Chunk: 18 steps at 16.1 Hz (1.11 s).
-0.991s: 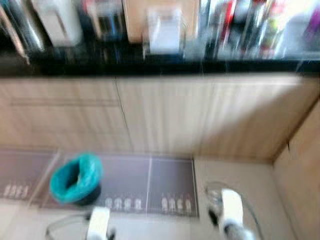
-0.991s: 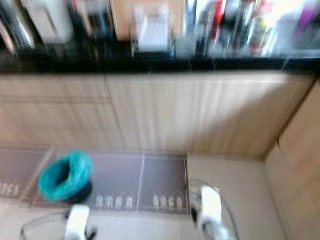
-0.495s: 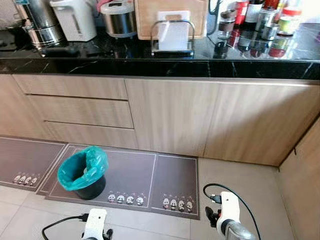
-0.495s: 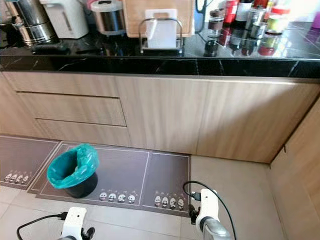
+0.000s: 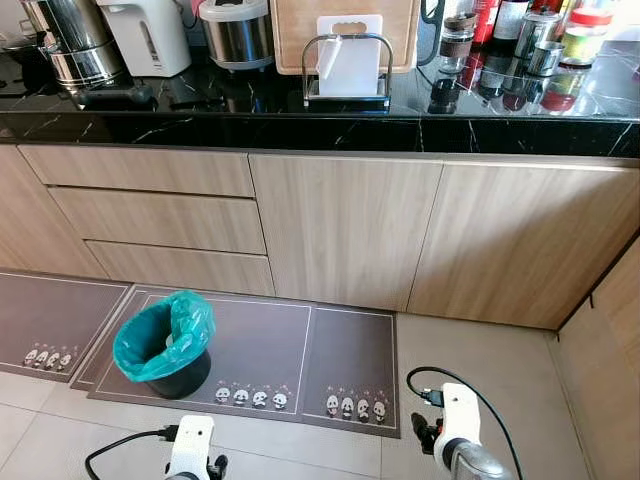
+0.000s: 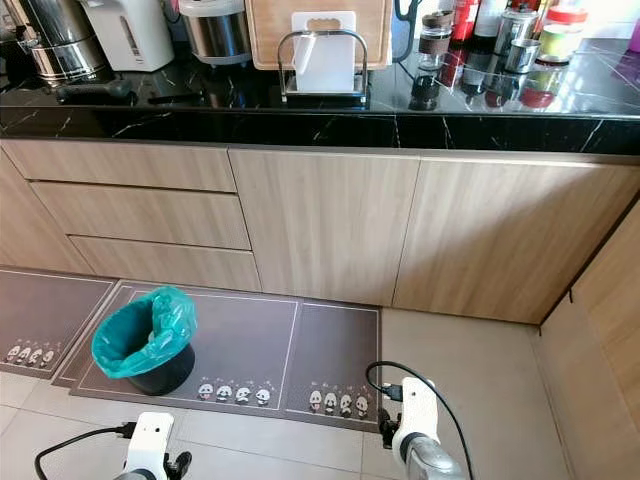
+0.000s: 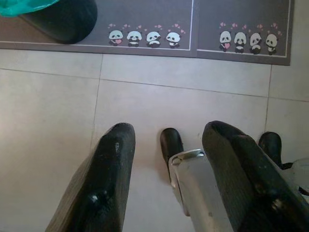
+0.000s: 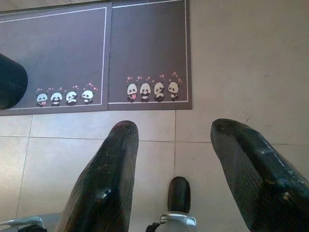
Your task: Kitchen organization
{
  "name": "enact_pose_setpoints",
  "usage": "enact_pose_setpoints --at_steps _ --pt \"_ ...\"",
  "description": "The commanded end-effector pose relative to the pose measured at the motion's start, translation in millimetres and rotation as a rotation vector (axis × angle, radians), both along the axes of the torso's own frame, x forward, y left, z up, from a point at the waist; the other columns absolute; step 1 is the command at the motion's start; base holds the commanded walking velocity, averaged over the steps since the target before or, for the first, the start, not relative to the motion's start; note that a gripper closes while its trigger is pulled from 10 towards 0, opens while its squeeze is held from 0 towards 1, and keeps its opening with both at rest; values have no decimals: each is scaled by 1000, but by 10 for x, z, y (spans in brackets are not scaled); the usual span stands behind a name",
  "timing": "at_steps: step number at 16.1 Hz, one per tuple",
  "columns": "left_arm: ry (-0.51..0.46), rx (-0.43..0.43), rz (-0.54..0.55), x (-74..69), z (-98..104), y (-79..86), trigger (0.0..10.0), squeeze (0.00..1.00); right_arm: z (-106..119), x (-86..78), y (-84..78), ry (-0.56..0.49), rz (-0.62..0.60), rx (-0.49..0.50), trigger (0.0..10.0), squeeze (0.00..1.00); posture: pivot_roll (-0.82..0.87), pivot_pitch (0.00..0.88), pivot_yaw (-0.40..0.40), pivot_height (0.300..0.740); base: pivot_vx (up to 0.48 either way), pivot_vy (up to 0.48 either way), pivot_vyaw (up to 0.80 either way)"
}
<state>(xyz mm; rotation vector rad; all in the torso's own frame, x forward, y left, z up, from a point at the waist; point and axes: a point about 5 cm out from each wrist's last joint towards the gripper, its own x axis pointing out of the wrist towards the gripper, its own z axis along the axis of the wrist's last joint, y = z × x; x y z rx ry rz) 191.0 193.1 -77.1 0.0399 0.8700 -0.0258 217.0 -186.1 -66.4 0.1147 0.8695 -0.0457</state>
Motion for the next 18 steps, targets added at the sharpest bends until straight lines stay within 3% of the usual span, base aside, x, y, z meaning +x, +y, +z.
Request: enact_pose_setpoints --at_steps 1,9,14,18 --pt "-16 -7 3 35 16 -29 10000 0 25 37 -9 -15 7 -8 10000 0 -16 0 26 740 0 0 0" --pt "6 -33 19 -18 -30 -153 10000 0 39 32 -116 -15 22 -32 10000 0 -31 0 -7 740 0 0 0" --pt "11 -24 22 -38 -37 -118 10000 0 30 24 -90 -13 19 -15 10000 0 -27 0 0 740 0 0 0" --pt "16 -9 17 -27 -30 -83 10000 0 29 31 -65 -10 11 -10 10000 0 -20 0 7 740 0 0 -459"
